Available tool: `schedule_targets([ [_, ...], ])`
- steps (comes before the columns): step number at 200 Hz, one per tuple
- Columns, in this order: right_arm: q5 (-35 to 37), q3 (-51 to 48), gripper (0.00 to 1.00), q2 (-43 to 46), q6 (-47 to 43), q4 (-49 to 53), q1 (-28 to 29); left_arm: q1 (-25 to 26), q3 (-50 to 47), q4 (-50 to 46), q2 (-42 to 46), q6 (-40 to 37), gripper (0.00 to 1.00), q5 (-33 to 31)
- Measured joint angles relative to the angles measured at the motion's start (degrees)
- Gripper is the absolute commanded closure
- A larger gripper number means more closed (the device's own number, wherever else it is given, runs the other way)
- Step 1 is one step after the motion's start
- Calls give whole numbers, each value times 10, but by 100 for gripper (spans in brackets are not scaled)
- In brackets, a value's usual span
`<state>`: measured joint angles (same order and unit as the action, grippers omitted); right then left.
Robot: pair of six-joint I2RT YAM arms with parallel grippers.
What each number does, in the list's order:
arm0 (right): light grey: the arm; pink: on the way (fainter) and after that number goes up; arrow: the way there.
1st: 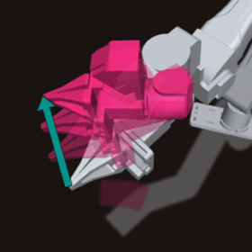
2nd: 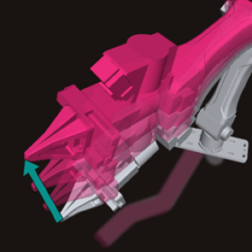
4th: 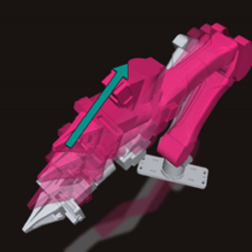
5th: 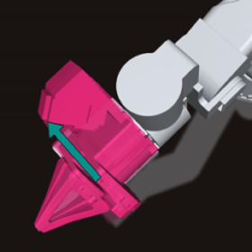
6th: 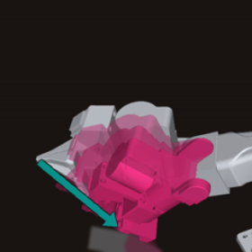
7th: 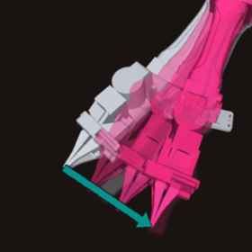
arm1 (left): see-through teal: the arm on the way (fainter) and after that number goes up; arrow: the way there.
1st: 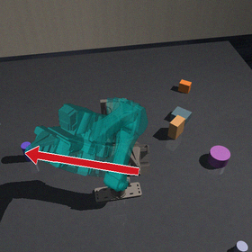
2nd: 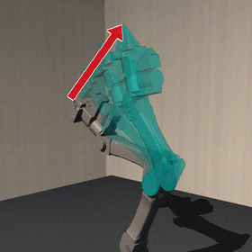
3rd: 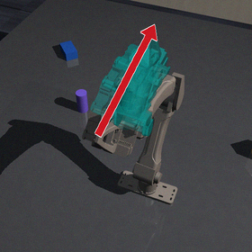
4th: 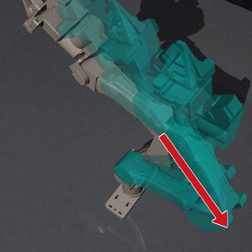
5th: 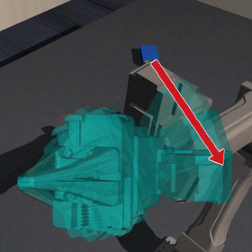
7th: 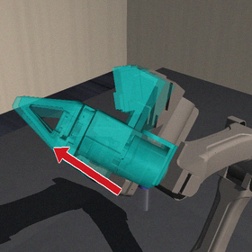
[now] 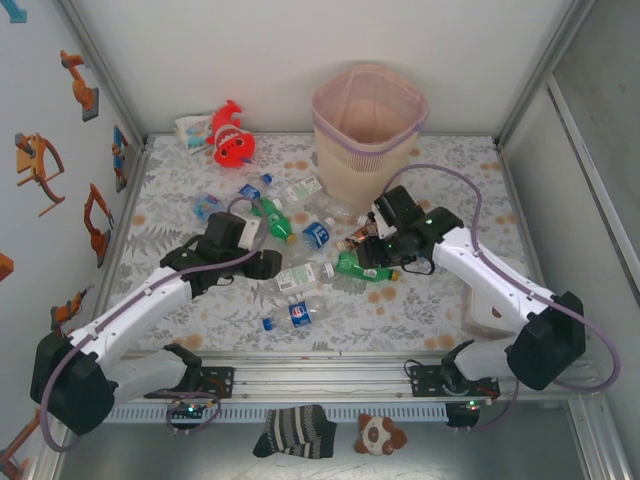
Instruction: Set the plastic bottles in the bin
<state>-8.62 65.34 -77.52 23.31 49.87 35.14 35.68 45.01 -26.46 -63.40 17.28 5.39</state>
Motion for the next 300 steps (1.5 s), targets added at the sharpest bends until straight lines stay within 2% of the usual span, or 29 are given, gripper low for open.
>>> schedule_targets([
  [22,-2,-12,46,-12,-13,-13,0,53,3,-6,1,-39,23,25],
  [53,9,-16,46,-13,-26,-22,-1,109,3,-32,-1,-139,23,62],
  [95,22,-17,46,12,-36,-36,-23,127,3,-44,-1,-275,21,90],
  [135,36,-23,46,57,-36,-42,-38,145,3,-51,-45,-358,19,94],
  [220,37,-26,46,76,-36,-43,-39,206,14,-64,-230,-394,17,25],
  [255,37,-38,46,88,-34,-44,-39,213,33,-71,-272,-399,25,5],
  [300,33,-54,46,106,-20,-54,-39,213,45,-75,-275,-406,42,0],
])
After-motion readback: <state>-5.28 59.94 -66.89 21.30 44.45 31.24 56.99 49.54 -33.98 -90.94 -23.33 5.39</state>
